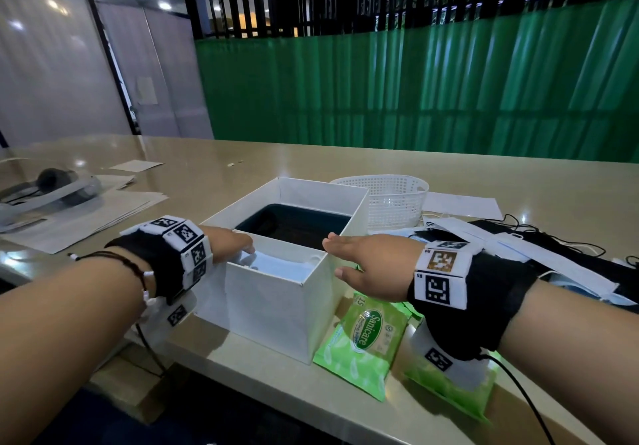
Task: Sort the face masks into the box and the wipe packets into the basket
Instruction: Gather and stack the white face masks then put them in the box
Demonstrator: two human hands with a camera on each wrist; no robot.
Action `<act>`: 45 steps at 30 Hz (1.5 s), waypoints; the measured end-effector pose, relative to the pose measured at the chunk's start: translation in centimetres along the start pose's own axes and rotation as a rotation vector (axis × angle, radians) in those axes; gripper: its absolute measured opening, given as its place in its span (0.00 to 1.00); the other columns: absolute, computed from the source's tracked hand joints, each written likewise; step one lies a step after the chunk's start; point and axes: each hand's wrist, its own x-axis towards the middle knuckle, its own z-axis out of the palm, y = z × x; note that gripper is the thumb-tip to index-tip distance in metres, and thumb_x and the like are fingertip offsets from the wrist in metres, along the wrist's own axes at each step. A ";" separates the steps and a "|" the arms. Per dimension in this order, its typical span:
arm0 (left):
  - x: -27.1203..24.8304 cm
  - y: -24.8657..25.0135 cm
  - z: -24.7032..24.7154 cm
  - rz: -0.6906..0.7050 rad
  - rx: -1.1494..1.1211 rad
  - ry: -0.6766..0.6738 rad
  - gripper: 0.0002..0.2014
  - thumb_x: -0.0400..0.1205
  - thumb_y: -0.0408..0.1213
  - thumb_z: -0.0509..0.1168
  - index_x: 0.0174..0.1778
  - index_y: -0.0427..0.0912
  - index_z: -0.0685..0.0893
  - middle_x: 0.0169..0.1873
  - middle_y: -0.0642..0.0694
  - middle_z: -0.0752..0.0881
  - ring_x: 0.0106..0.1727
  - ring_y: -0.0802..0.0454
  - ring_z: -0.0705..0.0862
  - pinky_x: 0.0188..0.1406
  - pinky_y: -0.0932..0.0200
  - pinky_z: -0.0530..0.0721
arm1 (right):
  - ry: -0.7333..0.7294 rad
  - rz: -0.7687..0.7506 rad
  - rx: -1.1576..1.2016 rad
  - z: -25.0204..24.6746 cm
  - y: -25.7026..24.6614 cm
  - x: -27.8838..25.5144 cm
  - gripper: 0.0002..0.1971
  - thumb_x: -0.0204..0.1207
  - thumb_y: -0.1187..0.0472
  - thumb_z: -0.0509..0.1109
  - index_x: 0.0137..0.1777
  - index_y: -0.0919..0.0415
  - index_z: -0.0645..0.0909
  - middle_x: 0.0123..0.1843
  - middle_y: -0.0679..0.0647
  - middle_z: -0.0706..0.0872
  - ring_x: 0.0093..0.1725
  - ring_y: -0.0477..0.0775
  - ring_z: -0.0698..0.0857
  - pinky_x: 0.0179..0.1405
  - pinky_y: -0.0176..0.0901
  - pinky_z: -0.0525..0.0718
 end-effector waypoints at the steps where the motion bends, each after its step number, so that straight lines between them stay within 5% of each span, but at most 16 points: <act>1: 0.4 0.0 0.0 -0.019 -0.014 -0.027 0.13 0.75 0.50 0.66 0.33 0.44 0.81 0.37 0.46 0.80 0.34 0.50 0.77 0.31 0.61 0.70 | 0.002 0.001 0.004 0.0 0.0 -0.1 0.26 0.85 0.51 0.51 0.83 0.47 0.52 0.84 0.39 0.49 0.81 0.46 0.61 0.76 0.40 0.61; 5: 1.1 0.1 0.2 -0.045 0.005 -0.123 0.11 0.69 0.46 0.69 0.32 0.41 0.78 0.34 0.42 0.80 0.33 0.49 0.73 0.35 0.61 0.71 | 0.008 -0.001 0.017 0.1 0.0 -0.1 0.26 0.85 0.51 0.51 0.83 0.47 0.52 0.84 0.39 0.49 0.80 0.45 0.61 0.74 0.38 0.61; 9: 1.5 -0.3 0.2 -0.007 0.056 -0.172 0.33 0.62 0.53 0.70 0.54 0.29 0.80 0.57 0.29 0.83 0.38 0.51 0.76 0.43 0.60 0.73 | 0.002 0.000 0.030 0.2 0.0 -0.2 0.27 0.85 0.51 0.52 0.83 0.47 0.52 0.84 0.40 0.49 0.80 0.45 0.62 0.75 0.39 0.61; 12: 2.2 -0.8 0.3 -0.031 0.004 -0.155 0.33 0.53 0.57 0.70 0.47 0.35 0.84 0.41 0.43 0.85 0.40 0.49 0.81 0.46 0.58 0.77 | -0.010 0.011 0.027 0.2 0.1 -0.4 0.27 0.85 0.51 0.52 0.83 0.47 0.50 0.84 0.39 0.48 0.80 0.46 0.62 0.75 0.41 0.63; 16: 0.1 -0.1 -0.1 -0.016 -0.131 -0.097 0.21 0.67 0.53 0.70 0.45 0.39 0.86 0.43 0.43 0.85 0.43 0.45 0.82 0.44 0.58 0.77 | -0.022 0.006 0.063 0.7 0.4 -0.4 0.29 0.85 0.51 0.53 0.83 0.47 0.48 0.84 0.39 0.45 0.80 0.48 0.62 0.77 0.44 0.63; 20: -3.3 1.9 -0.2 0.101 -0.259 -0.110 0.21 0.87 0.52 0.50 0.58 0.44 0.83 0.56 0.42 0.81 0.57 0.45 0.79 0.59 0.54 0.71 | -0.017 0.014 0.107 0.9 1.9 -1.3 0.31 0.85 0.52 0.55 0.84 0.51 0.45 0.85 0.44 0.43 0.83 0.44 0.52 0.78 0.35 0.50; 24: -7.1 5.7 -0.1 0.295 -0.199 -0.140 0.22 0.87 0.56 0.43 0.59 0.54 0.80 0.56 0.51 0.83 0.58 0.50 0.81 0.57 0.55 0.73 | 0.034 0.104 0.139 0.5 4.4 -3.1 0.31 0.84 0.51 0.57 0.83 0.49 0.49 0.85 0.43 0.45 0.83 0.43 0.53 0.76 0.31 0.49; 31: -10.8 11.6 1.1 0.588 -0.028 -0.160 0.16 0.83 0.56 0.55 0.60 0.55 0.79 0.55 0.52 0.83 0.50 0.54 0.83 0.60 0.54 0.80 | 0.035 0.360 0.183 1.0 9.3 -6.9 0.19 0.82 0.47 0.59 0.72 0.45 0.73 0.78 0.44 0.69 0.76 0.46 0.69 0.73 0.37 0.64; 35: -12.3 13.7 1.5 0.653 0.055 -0.173 0.17 0.83 0.56 0.55 0.64 0.55 0.78 0.57 0.50 0.84 0.56 0.52 0.85 0.60 0.49 0.82 | -0.006 0.485 0.219 1.7 11.8 -8.8 0.18 0.82 0.46 0.59 0.68 0.46 0.77 0.70 0.46 0.80 0.66 0.49 0.79 0.68 0.41 0.74; 41: -13.4 17.9 2.7 0.763 -0.284 -0.297 0.10 0.84 0.48 0.58 0.60 0.57 0.76 0.53 0.55 0.83 0.52 0.55 0.83 0.51 0.57 0.80 | -0.091 0.662 0.189 2.4 15.0 -11.1 0.17 0.82 0.47 0.59 0.65 0.51 0.79 0.64 0.51 0.82 0.63 0.51 0.79 0.62 0.39 0.74; 45: -11.1 20.0 5.6 0.643 -0.568 -0.313 0.19 0.83 0.47 0.61 0.70 0.55 0.70 0.61 0.53 0.78 0.58 0.55 0.79 0.58 0.52 0.79 | -0.183 0.749 0.258 3.3 16.2 -12.1 0.10 0.82 0.51 0.59 0.55 0.53 0.79 0.53 0.51 0.78 0.51 0.49 0.75 0.51 0.35 0.71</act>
